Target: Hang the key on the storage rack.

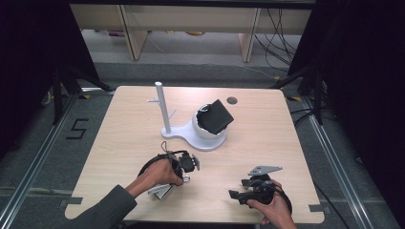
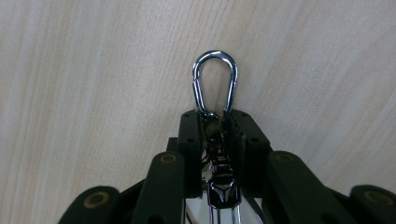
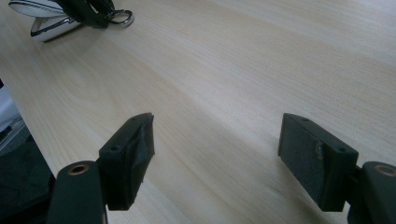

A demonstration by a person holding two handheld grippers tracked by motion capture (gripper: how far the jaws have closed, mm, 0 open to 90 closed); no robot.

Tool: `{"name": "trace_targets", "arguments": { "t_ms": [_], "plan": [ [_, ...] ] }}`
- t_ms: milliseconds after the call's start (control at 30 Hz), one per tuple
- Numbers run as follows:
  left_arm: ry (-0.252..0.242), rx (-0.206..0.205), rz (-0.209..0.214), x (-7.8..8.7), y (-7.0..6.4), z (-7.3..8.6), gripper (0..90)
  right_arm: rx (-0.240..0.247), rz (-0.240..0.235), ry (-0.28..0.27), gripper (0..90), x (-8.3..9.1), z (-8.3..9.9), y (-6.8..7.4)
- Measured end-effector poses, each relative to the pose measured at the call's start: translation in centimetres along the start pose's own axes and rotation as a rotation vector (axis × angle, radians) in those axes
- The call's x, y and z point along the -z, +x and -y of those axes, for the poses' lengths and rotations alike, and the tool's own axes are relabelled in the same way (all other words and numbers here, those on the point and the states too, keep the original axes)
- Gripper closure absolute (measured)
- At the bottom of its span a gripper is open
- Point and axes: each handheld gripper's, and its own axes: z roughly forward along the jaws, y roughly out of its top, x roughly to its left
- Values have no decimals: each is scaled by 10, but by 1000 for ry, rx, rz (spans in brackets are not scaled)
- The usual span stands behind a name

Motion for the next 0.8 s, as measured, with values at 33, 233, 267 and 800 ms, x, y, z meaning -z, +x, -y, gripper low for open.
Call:
{"name": "trace_targets", "arguments": {
  "t_ms": [33, 233, 267, 800],
  "plan": [
    [-3, -3, -1, 0, 0, 0, 750, -20, 1, 4, 277, 0, 0, 1],
    [-4, -30, -18, 1, 0, 0, 751, -22, -2, -14, 278, -1, 0, 0],
    [-7, -18, -14, 1, -1, 1, 751, -12, 3, 12, 278, 2, -1, -1],
    [-80, 33, -57, 52, 17, 26, 751, -31, 0, 14, 278, 0, 0, -1]
  ]
}}
